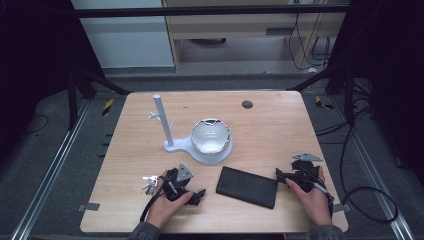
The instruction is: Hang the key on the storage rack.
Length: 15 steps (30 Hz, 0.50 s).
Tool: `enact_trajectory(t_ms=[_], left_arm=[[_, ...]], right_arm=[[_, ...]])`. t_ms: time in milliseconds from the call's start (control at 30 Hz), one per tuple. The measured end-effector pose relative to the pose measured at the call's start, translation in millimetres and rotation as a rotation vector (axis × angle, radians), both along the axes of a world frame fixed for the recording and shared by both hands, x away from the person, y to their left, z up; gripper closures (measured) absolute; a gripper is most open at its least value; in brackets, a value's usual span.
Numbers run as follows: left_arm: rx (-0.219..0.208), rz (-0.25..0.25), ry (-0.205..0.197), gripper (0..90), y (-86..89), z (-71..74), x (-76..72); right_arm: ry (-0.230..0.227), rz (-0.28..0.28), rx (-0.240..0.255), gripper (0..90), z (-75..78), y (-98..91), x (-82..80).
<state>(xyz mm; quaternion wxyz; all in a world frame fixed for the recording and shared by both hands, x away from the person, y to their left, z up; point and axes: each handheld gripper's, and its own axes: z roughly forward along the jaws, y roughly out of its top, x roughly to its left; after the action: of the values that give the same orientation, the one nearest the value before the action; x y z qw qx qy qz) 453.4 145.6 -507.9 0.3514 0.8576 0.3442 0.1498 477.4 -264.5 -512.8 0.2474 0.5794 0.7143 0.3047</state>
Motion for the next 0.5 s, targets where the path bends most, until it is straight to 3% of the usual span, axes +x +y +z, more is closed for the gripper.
enact_trajectory(t_ms=[167,300,333,433,500], left_arm=[[0.024,0.017,0.021,7.0,6.1,10.1,1.2],[0.064,0.064,0.074,8.8,18.6,31.3,3.2],[0.092,0.093,0.082,8.8,26.9,43.8,5.4],[0.115,0.123,0.091,9.1,36.1,55.1,8.0],[0.166,0.152,0.103,11.0,49.8,66.5,12.8]], right_arm=[[-0.001,0.001,0.000,0.8,0.0,0.0,-0.1],[-0.002,0.005,0.001,0.8,-0.1,0.1,-0.5],[-0.003,0.007,-0.001,0.8,0.0,0.0,-0.6],[-0.003,0.006,0.002,0.8,0.0,0.3,-0.8],[-0.001,0.007,0.001,0.8,0.0,0.5,-1.2]])
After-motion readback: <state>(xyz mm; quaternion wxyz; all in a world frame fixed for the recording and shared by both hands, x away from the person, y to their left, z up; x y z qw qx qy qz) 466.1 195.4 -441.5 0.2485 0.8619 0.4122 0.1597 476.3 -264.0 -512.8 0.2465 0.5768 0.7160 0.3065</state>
